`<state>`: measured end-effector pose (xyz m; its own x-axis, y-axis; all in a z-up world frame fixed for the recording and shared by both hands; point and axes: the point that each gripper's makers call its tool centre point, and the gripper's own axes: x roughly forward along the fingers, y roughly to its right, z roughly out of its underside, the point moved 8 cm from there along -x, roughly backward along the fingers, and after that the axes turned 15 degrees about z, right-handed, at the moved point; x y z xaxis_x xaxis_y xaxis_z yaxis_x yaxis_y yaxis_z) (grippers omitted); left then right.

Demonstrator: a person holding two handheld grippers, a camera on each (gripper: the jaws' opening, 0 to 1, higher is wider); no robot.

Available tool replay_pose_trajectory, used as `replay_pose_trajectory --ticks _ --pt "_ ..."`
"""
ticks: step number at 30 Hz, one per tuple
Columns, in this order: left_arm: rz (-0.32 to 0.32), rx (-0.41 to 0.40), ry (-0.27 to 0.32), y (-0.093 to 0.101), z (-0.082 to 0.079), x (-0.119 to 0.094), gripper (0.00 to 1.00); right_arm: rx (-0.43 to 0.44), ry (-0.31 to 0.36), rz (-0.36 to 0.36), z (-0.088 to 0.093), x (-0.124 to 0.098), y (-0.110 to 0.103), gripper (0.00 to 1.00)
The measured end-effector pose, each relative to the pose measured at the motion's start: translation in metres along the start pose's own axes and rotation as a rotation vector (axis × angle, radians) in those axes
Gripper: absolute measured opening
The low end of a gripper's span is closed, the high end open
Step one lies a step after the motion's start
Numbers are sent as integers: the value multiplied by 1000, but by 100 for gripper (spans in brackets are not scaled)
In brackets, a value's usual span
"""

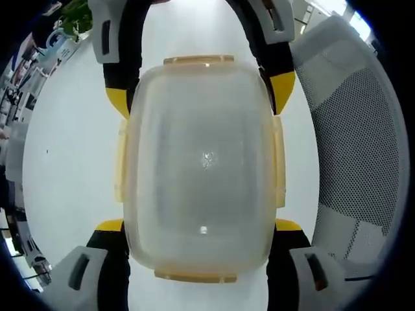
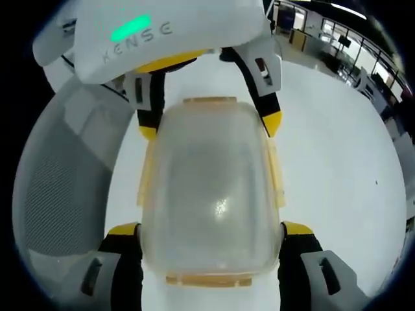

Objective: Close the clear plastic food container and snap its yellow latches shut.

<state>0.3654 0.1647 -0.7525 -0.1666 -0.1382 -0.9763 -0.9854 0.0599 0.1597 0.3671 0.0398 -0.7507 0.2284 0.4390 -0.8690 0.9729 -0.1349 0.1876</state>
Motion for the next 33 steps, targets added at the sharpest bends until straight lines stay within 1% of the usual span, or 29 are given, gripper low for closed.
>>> replay_pose_trajectory --ticks 16,33 --pt "0 5 -9 -17 0 -3 89 8 -4 4 -1 4 17 87" --pt "1 3 1 -38 -1 -6 89 6 -8 4 1 8 38 87"
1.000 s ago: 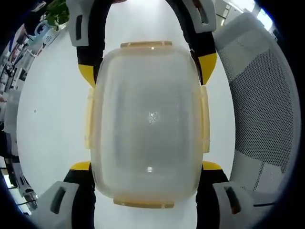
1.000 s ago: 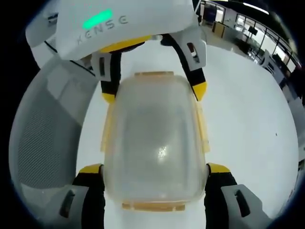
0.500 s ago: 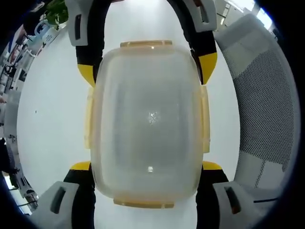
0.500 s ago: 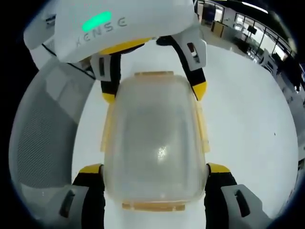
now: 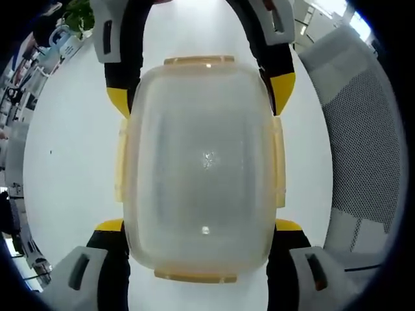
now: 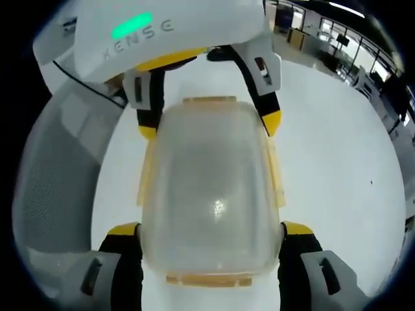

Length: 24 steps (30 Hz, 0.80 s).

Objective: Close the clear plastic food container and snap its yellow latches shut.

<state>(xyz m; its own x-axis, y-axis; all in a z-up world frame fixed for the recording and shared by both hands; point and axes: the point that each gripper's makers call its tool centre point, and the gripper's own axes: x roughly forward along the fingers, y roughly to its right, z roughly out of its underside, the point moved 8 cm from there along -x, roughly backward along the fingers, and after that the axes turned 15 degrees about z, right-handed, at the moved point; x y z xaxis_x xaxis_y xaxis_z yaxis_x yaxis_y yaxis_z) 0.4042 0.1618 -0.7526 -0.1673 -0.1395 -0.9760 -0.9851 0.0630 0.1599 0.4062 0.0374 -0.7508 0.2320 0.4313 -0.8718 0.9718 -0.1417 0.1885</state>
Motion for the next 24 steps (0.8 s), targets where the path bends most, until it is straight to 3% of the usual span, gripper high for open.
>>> replay_pose_trajectory --ticks 24 --pt "1 3 4 -26 3 -5 89 2 -7 5 -3 6 25 87"
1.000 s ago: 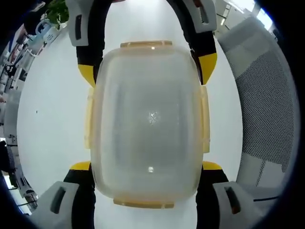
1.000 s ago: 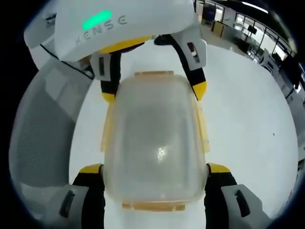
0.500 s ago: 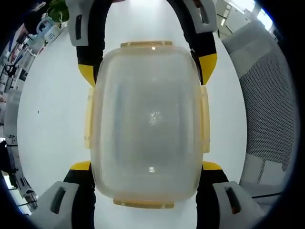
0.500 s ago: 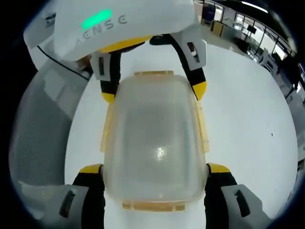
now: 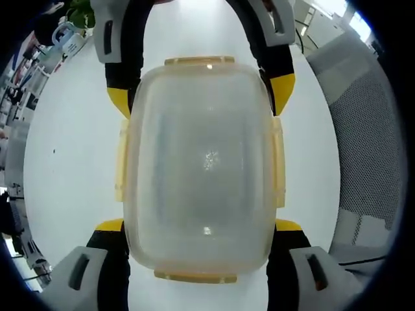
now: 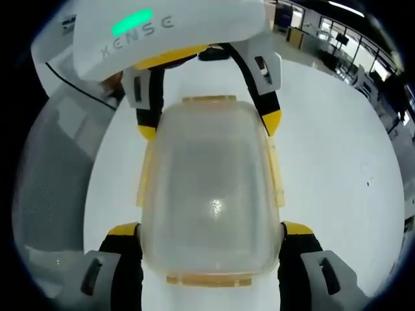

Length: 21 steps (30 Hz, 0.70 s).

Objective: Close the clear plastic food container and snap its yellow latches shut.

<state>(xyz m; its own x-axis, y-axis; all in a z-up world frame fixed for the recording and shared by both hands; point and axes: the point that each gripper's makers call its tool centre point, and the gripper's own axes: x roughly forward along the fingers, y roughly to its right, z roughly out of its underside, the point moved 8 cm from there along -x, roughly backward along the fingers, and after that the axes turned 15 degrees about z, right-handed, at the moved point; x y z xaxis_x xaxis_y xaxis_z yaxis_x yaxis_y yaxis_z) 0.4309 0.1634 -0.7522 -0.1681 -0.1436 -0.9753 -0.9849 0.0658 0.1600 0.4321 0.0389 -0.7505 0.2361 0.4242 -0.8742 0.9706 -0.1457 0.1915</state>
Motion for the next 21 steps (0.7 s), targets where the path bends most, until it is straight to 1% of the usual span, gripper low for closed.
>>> replay_pose_trajectory --ticks 5,13,21 --pt "0 2 -5 -8 0 -2 89 3 -2 1 -1 2 7 87" --pt "1 -7 11 -16 2 -3 89 -8 -5 -4 -1 4 16 87" --pt "2 -8 6 -24 1 -4 89 -11 -12 -6 -2 6 24 87"
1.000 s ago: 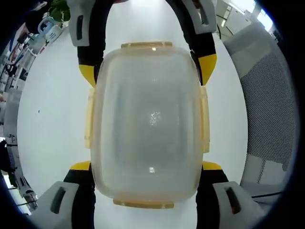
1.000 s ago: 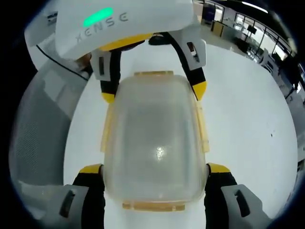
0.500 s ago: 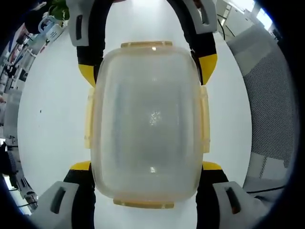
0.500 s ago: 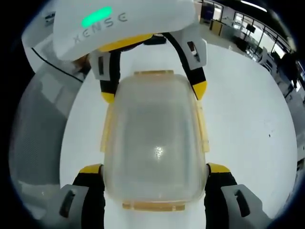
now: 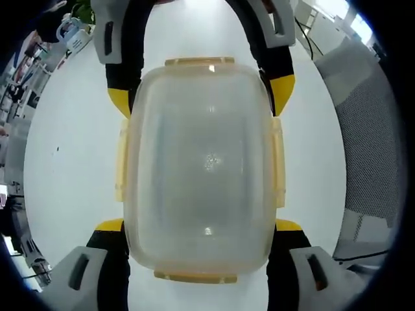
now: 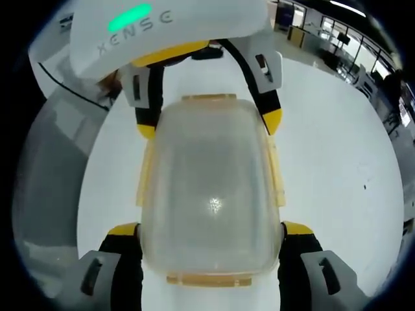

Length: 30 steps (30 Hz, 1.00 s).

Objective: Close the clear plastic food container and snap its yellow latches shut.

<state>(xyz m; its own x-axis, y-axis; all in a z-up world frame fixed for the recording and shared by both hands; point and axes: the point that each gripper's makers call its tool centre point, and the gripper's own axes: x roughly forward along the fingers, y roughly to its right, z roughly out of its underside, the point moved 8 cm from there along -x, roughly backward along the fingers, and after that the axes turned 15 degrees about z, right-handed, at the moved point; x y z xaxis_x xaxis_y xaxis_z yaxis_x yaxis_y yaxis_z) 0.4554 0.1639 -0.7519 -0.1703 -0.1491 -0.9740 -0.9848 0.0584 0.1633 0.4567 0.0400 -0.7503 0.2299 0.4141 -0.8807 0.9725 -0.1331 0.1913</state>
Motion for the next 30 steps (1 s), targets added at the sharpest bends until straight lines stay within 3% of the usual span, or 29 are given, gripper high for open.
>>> replay_pose_trajectory --ticks 27,30 --pt "-8 -15 -1 -4 1 2 92 0 1 -3 -1 1 4 88" --pt "-33 52 -96 -4 9 9 96 -5 18 -7 -1 0 4 88"
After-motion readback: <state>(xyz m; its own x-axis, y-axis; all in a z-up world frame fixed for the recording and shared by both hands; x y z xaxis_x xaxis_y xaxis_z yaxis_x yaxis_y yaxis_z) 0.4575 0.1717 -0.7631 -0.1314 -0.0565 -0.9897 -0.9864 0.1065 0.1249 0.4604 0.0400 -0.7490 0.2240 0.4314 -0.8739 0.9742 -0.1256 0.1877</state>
